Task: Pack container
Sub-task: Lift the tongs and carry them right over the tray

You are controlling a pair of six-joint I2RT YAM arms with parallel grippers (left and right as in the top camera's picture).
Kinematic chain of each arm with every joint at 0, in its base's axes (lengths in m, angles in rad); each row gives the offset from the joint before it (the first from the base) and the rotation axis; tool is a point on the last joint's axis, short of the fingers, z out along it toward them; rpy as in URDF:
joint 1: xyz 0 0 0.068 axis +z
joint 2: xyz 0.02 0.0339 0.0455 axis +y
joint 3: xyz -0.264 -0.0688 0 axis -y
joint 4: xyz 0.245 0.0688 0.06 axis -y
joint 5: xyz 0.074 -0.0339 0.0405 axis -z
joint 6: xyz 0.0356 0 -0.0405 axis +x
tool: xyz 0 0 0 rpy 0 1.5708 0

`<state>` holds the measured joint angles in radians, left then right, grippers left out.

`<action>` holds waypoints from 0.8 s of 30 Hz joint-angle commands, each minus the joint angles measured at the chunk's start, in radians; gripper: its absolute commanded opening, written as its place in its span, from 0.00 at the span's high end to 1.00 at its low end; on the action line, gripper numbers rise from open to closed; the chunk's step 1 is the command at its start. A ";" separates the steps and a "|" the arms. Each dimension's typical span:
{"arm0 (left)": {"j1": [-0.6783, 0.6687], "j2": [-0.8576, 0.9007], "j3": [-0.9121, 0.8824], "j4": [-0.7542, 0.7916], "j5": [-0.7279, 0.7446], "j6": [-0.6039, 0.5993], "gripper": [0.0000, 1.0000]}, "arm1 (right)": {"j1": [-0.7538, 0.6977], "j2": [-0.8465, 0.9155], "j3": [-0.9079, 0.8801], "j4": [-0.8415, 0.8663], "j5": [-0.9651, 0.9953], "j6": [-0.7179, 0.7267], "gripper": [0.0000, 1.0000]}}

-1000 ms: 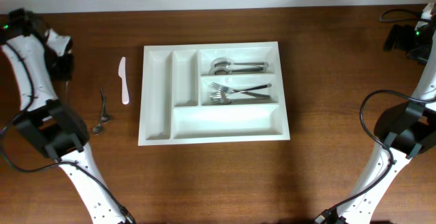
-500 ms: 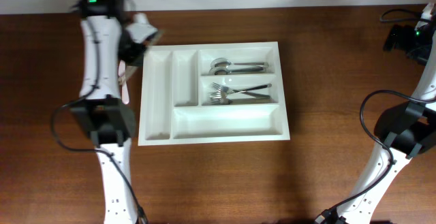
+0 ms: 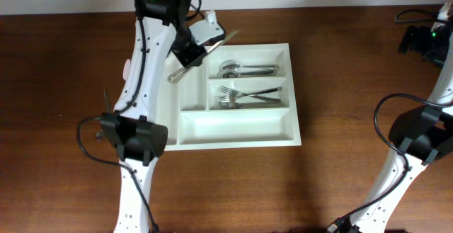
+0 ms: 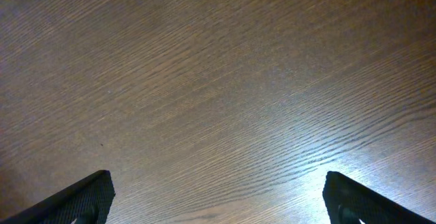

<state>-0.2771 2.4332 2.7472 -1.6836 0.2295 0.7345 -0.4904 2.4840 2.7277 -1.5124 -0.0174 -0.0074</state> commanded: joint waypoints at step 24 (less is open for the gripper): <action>-0.222 -0.145 -0.442 -0.004 -0.144 -0.046 0.98 | -0.008 -0.039 -0.005 0.002 -0.001 0.001 0.01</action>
<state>-0.4965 2.3020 2.3356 -1.6848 0.1081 0.7319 -0.4904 2.4840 2.7281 -1.5124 -0.0174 -0.0078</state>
